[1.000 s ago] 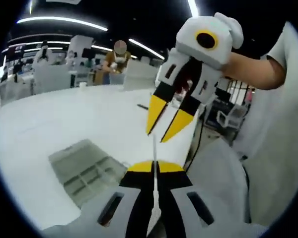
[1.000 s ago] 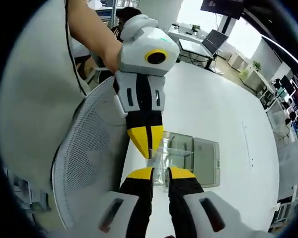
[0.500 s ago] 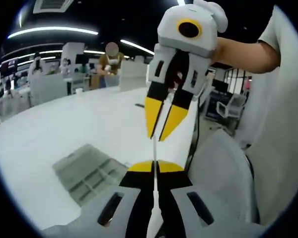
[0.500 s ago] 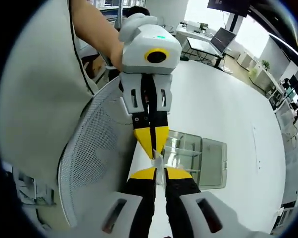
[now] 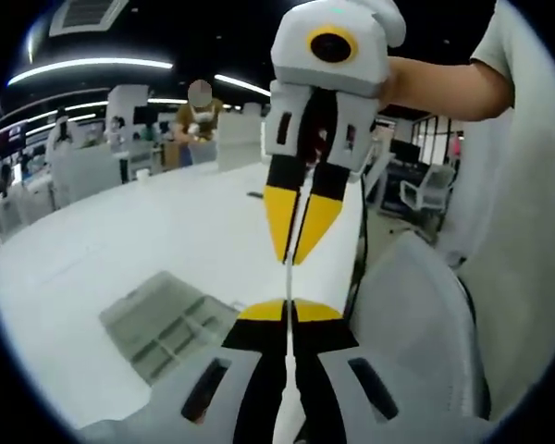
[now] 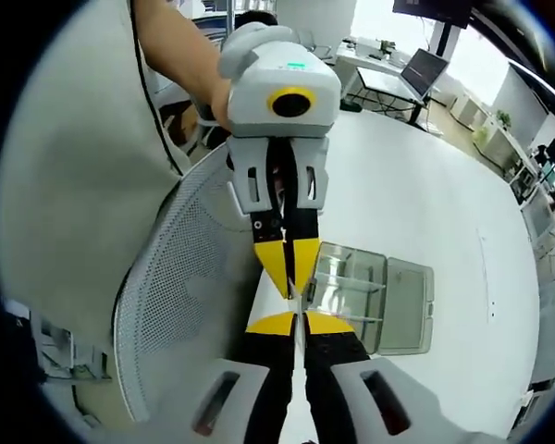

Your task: Insert the divider into the dual guide fixture by aligning both edges with the guide slots and pushing it downward to the bottom, including one-sided entry, uneven engagement, binding, and posture correction.

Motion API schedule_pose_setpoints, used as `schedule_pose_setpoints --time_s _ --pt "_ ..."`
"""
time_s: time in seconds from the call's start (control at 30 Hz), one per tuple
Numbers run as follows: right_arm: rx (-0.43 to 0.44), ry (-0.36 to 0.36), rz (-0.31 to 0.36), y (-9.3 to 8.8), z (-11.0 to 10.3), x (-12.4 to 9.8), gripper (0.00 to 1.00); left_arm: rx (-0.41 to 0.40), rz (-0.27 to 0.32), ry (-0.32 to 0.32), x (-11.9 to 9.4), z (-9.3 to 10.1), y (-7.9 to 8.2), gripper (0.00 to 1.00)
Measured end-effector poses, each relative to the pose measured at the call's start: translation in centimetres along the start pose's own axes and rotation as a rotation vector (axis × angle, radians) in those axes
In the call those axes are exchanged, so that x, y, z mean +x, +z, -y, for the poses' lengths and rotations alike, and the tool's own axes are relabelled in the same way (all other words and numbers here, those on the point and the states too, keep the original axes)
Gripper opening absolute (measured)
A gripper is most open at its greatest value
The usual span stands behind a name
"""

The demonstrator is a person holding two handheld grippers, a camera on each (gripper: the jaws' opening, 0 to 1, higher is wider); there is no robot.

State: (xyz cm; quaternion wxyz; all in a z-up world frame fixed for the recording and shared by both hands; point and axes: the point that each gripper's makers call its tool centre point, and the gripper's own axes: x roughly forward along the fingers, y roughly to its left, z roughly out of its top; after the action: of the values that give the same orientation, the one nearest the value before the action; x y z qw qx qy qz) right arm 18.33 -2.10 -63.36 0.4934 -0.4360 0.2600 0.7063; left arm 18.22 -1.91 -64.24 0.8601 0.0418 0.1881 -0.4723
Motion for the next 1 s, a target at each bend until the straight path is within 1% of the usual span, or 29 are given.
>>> schedule_pose_setpoints --time_s 0.13,0.23,0.3,0.5,0.67,0.73,0.77,0.87,0.93,0.97,1.0 --pt "0.015 0.001 0.000 0.1 0.0 0.0 0.00 -0.004 0.005 0.006 -0.1 -0.1 0.0 0.00" --pt "0.039 -0.001 -0.003 0.1 0.0 0.1 0.00 -0.019 0.010 0.013 -0.1 -0.4 0.0 0.00" --pt "0.041 0.002 -0.004 0.2 -0.1 0.1 0.00 -0.045 0.013 0.023 -0.1 -0.6 -0.1 0.00" --pt "0.111 0.005 0.001 0.5 0.0 0.1 0.00 -0.051 0.012 0.040 -0.2 -0.9 -0.2 0.02" --pt "0.144 0.003 0.009 0.6 0.2 0.1 0.00 -0.049 0.009 0.057 -0.2 -1.2 -0.3 0.04" --pt "0.173 0.001 0.020 0.8 0.3 0.0 0.00 -0.042 0.000 0.067 -0.2 -1.4 -0.5 0.04" --pt "0.203 0.001 0.028 0.9 0.4 0.0 0.00 -0.042 0.000 0.068 -0.2 -1.4 -0.5 0.05" --pt "0.204 0.007 0.026 0.9 0.3 0.0 0.00 -0.042 0.006 0.071 -0.2 -1.4 -0.5 0.05" --pt "0.223 0.008 0.032 0.9 0.3 0.0 0.00 -0.038 0.002 0.070 -0.1 -1.4 -0.6 0.05" --pt "0.253 0.010 0.042 1.0 0.4 -0.1 0.00 -0.039 0.001 0.069 -0.1 -1.4 -0.6 0.05" --pt "0.265 0.012 0.051 1.1 0.4 -0.1 0.00 -0.040 0.000 0.069 -0.1 -1.4 -0.6 0.05"
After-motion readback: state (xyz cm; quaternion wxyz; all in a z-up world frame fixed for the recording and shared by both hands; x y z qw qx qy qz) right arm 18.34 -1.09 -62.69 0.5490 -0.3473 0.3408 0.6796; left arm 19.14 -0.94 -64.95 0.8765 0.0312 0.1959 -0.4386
